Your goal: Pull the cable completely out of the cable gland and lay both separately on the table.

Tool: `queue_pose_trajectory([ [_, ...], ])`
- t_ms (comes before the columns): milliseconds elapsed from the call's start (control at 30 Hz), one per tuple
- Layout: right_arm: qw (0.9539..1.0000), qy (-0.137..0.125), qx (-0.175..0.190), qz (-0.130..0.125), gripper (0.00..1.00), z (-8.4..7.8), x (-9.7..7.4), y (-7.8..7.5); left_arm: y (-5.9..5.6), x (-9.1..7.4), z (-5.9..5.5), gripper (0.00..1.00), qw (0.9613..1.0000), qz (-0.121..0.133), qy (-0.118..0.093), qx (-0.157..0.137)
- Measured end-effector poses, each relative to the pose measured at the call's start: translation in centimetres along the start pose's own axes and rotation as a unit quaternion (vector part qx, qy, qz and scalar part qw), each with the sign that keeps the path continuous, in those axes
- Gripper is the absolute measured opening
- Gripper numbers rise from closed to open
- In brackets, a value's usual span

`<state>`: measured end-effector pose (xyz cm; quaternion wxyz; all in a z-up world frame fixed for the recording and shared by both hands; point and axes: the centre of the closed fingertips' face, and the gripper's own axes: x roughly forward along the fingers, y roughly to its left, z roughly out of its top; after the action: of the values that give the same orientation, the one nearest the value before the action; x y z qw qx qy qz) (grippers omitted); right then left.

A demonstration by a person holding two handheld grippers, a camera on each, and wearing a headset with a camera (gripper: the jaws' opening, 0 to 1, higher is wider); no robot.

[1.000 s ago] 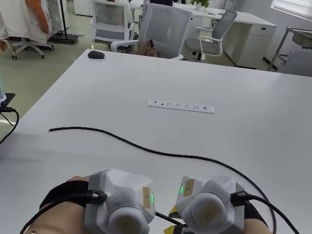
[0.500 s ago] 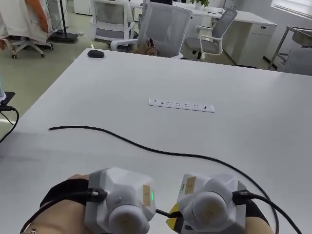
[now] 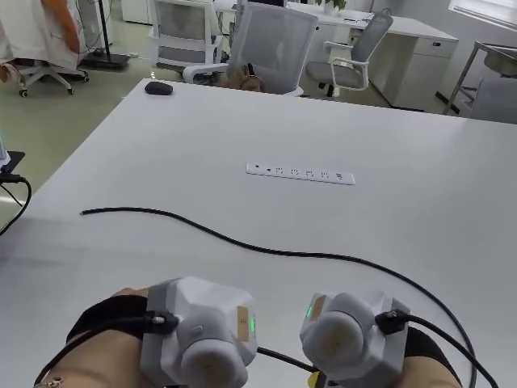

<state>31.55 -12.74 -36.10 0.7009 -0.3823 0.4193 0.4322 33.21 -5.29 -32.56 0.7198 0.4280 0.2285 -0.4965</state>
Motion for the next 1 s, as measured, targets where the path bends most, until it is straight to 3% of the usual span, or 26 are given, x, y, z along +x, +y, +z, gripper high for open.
queue_pose_trajectory([
  [167,0.9991,-0.033,0.006,0.023,0.11,1.4,-0.1,0.7,0.0,0.0,0.0,0.18,1.0,-0.001,0.0,0.001],
  [267,0.996,-0.081,-0.007,0.037,0.17,3.4,-0.4,1.4,-0.1,0.0,0.0,0.18,1.0,-0.003,0.0,0.002],
  [500,0.9953,-0.087,-0.01,0.041,0.07,3.6,-0.6,1.6,0.0,0.1,-0.2,0.18,1.0,-0.002,0.0,0.002],
  [600,0.9967,-0.071,0.017,0.034,0.04,2.8,-0.4,0.9,0.1,0.2,-0.1,0.18,1.0,-0.001,-0.002,0.0],
  [733,0.9989,-0.043,0.009,0.019,0.04,1.6,-0.1,0.4,0.4,0.1,-0.3,0.18,1.0,0.003,-0.002,-0.004],
  [1000,0.9998,0.002,0.012,0.013,0.04,-0.3,0.3,0.3,0.1,0.1,-0.1,0.18,1.0,-0.001,-0.001,0.0],
])
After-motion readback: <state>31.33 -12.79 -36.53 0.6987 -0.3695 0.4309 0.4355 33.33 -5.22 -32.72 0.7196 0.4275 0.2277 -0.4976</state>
